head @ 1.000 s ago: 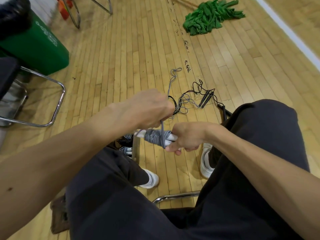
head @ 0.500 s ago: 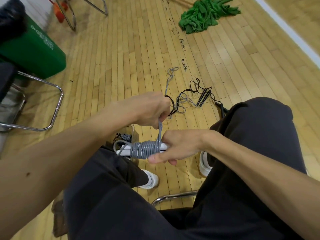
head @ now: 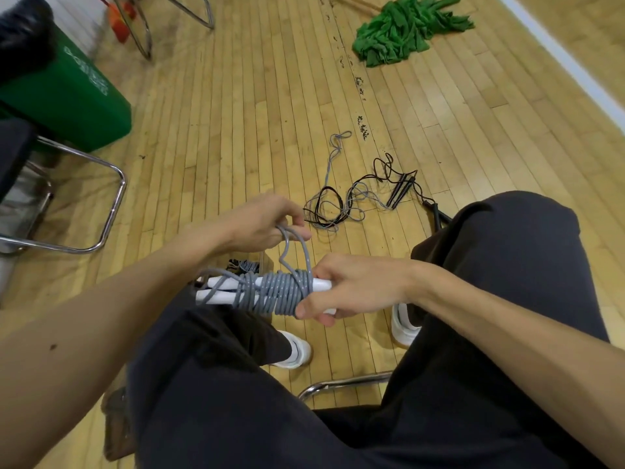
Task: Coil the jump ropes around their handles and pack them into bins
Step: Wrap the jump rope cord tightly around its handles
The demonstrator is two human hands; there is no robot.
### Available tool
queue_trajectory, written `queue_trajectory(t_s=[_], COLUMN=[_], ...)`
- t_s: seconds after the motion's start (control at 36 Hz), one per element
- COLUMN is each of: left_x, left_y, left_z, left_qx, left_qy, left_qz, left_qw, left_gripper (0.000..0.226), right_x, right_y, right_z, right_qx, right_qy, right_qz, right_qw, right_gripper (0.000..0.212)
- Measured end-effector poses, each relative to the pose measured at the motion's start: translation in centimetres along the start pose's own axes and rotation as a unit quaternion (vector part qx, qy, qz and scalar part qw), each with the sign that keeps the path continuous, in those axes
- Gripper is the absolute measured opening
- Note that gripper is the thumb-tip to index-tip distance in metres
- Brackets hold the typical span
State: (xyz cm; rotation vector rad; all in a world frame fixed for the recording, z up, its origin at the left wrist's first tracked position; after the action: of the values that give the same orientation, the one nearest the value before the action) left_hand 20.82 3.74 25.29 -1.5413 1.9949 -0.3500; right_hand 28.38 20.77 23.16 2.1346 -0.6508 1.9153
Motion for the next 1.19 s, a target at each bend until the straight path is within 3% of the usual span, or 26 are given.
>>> queue_trajectory(t_s=[0.11,0.19,0.25,0.33,0.44,0.67,0.83,0.94,1.08,1.19], left_x=[2.0,3.8,4.6,3.9,1.6,2.3,1.7,1.0,-0.1,-1.3], left_y=[-0.2,0.3,0.1,-1.0,-2.2,-3.5,-4.7,-5.7,-6.7,-7.2], left_z=[0.4,1.5,2.6,4.1,4.6,4.4,4.6,3.7,2.5,1.3], left_qx=[0.036,0.043,0.024,0.003,-0.006,-0.055,-0.087,-0.128,-0.161,-0.188], left_qy=[-0.058,-0.056,-0.061,-0.090,-0.099,-0.106,-0.028,0.096,0.177,0.284], left_qz=[-0.028,-0.043,-0.051,-0.062,-0.055,-0.020,-0.033,-0.037,-0.010,0.032], left_qw=[0.997,0.997,0.997,0.994,0.994,0.993,0.995,0.986,0.971,0.940], left_gripper=[0.017,0.017,0.004,0.028,0.036,0.044,0.031,0.031,0.034,0.041], right_x=[0.2,0.2,0.2,0.0,-0.4,-2.2,-2.7,-3.6,-4.5,-5.0], right_y=[-0.2,-0.4,-0.3,-0.2,-0.2,0.4,0.5,0.9,1.5,1.8], right_z=[-0.5,-1.2,-1.5,-2.0,-2.5,-3.5,-4.4,-4.0,-3.9,-3.4], right_qx=[-0.018,-0.053,-0.080,-0.126,-0.195,-0.336,-0.400,-0.384,-0.354,-0.314], right_qy=[0.075,0.127,0.145,0.154,0.176,0.174,0.107,0.072,0.043,-0.030], right_qz=[-0.034,-0.045,-0.057,-0.057,-0.031,0.091,0.139,0.167,0.206,0.234], right_qw=[0.996,0.989,0.984,0.978,0.964,0.921,0.899,0.905,0.911,0.920], right_gripper=[0.020,0.031,0.035,0.048,0.023,0.022,0.018,0.027,0.032,0.022])
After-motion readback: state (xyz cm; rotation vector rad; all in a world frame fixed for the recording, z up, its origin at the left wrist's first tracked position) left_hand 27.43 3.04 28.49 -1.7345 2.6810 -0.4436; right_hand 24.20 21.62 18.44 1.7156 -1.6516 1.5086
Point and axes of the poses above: each hand's wrist, its own y-axis towards the middle knuckle, its own z-axis out of the palm, x = y × z, the point moved 1 cm from there along y, towards the middle knuckle, and after that the axes turned 10 degrees about -z, right-handed, at the moved point
